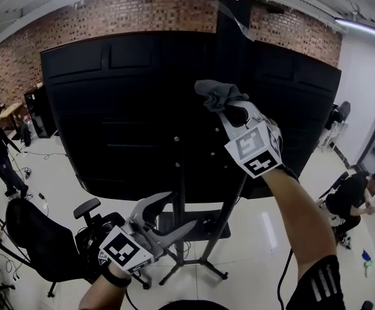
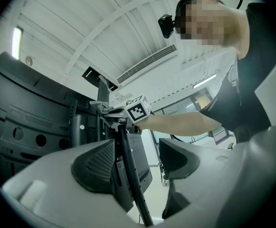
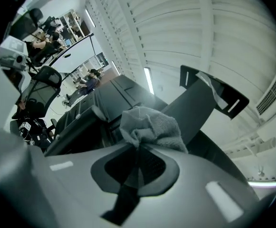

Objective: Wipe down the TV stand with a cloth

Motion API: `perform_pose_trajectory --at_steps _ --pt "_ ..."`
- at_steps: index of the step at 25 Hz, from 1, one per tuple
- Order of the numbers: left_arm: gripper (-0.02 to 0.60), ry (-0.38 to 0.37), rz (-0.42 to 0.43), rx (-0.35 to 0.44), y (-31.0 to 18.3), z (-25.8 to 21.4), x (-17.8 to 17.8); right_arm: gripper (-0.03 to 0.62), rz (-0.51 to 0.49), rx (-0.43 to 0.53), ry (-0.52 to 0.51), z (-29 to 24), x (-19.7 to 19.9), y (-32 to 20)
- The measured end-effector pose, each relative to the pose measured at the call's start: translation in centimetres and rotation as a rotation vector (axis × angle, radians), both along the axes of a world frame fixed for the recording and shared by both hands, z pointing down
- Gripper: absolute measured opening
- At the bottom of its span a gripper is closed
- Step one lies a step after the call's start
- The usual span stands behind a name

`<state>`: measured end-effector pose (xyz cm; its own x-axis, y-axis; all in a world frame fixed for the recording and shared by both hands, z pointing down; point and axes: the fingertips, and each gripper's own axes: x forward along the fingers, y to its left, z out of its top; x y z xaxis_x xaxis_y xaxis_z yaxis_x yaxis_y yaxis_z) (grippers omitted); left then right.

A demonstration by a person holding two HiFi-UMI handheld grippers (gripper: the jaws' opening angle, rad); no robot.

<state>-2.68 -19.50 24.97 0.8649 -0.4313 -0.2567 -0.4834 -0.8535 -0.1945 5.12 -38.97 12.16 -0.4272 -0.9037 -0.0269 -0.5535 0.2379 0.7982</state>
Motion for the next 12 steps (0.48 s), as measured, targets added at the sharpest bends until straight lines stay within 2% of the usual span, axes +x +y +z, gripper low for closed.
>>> perform_pose_trajectory --at_steps 4,6,10,12 --pt "0.316 0.004 -0.005 -0.009 -0.3 0.3 -0.3 0.017 0.058 0.097 0.193 2.4 -0.6 0.1" --pt "0.316 0.003 -0.008 -0.012 -0.5 0.5 -0.4 0.017 0.08 0.109 0.24 2.8 -0.6 -0.1" --pt "0.316 0.002 -0.011 -0.019 -0.8 0.7 -0.5 0.017 0.137 0.04 0.344 3.4 -0.9 -0.3" --pt "0.316 0.007 -0.011 -0.02 -0.7 0.7 -0.6 0.017 0.143 -0.026 0.369 4.4 -1.3 0.0"
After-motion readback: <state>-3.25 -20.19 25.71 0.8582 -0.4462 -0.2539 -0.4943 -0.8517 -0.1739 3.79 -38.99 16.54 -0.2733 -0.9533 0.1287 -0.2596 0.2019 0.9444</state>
